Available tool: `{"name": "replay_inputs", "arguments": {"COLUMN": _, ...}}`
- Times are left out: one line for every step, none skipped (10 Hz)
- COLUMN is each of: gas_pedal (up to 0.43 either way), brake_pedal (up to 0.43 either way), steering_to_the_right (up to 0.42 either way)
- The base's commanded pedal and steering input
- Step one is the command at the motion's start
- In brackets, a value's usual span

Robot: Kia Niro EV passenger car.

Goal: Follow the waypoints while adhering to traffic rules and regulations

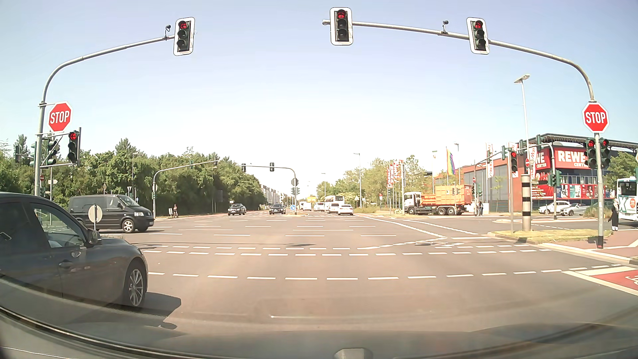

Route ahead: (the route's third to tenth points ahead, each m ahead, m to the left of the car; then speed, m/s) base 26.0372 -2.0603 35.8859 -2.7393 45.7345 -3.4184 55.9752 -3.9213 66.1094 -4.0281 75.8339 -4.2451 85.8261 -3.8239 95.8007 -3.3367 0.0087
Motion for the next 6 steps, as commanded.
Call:
{"name": "replay_inputs", "arguments": {"gas_pedal": 0.000, "brake_pedal": 0.262, "steering_to_the_right": 0.008}}
{"name": "replay_inputs", "arguments": {"gas_pedal": 0.000, "brake_pedal": 0.262, "steering_to_the_right": 0.008}}
{"name": "replay_inputs", "arguments": {"gas_pedal": 0.000, "brake_pedal": 0.268, "steering_to_the_right": 0.008}}
{"name": "replay_inputs", "arguments": {"gas_pedal": 0.000, "brake_pedal": 0.262, "steering_to_the_right": 0.008}}
{"name": "replay_inputs", "arguments": {"gas_pedal": 0.000, "brake_pedal": 0.268, "steering_to_the_right": 0.008}}
{"name": "replay_inputs", "arguments": {"gas_pedal": 0.000, "brake_pedal": 0.268, "steering_to_the_right": 0.008}}
